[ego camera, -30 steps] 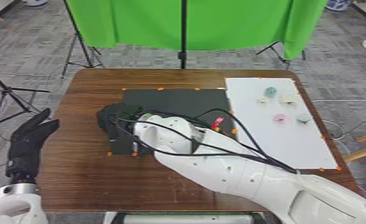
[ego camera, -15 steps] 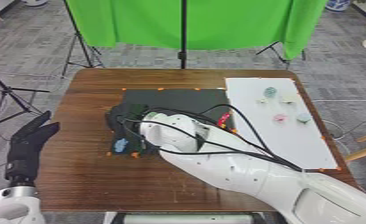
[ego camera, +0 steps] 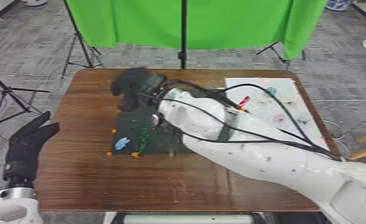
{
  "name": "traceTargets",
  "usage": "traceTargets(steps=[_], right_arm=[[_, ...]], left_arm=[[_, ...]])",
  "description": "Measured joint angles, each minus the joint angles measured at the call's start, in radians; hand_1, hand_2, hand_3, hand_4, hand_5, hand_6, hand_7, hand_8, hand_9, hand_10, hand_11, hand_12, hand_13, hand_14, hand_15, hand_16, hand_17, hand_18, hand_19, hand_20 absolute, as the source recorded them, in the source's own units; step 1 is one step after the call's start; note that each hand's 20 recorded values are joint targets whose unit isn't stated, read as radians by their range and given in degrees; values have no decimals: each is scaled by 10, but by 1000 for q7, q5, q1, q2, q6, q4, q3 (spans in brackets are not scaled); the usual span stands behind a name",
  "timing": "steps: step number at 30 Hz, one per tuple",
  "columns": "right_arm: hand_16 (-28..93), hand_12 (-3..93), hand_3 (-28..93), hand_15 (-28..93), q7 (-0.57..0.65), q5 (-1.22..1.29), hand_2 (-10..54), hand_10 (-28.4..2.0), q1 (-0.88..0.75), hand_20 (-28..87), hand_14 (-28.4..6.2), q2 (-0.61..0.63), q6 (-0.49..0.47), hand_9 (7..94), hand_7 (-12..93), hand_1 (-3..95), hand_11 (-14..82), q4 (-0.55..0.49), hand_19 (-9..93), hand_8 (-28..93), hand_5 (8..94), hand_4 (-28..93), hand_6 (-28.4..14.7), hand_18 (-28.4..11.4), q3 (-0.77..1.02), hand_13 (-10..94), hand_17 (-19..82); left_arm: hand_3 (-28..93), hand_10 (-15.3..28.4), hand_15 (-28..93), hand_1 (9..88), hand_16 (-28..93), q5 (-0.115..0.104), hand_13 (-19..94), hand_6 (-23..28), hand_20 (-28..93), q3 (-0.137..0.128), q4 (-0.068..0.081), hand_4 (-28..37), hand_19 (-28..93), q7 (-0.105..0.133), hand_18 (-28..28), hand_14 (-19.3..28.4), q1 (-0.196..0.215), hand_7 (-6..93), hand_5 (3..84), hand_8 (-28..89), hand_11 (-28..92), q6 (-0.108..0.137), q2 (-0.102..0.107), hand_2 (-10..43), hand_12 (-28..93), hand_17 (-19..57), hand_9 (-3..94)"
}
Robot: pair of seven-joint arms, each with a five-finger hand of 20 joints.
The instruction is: Arrange flowers
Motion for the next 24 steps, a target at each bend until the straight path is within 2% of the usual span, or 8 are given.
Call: traceTargets(steps=[4,9,17,24], right_arm=[[352,245,681,651,18,18,-95,-154,-42,593,-75,108,14,652,153,301,176,-166,932,-70,546,-141,-5,-166,199,764,541],[346,242,672,654,82,41,-95,-158,-140,589,-77,263,154,673,148,298,177,-282,932,-65,567,-132,-11,-167,406,771,541],[346,265,667,665,145,75,-95,-150,-430,588,-81,475,150,714,169,303,233,-301,932,-66,608,-127,0,-170,731,787,551],[345,274,669,670,196,73,-95,-144,-640,596,-73,553,117,739,184,309,265,-262,932,-77,627,-125,9,-173,825,809,568]], left_arm=[[735,147,160,366,-36,3,365,65,144,-3,-3,-52,148,-5,108,161,9,102,393,-72,211,-3,-4,179,78,83,445],[735,147,161,365,-37,7,365,65,144,-7,-6,-53,149,-7,108,162,19,101,394,-72,211,-6,-12,179,78,83,446],[735,147,161,365,-37,10,365,65,144,-8,-8,-54,149,-9,109,162,27,100,395,-72,212,-14,-25,179,79,83,447],[734,146,162,365,-37,13,365,65,143,-8,-9,-55,150,-14,109,163,30,100,395,-71,211,-26,-28,179,79,83,446]])
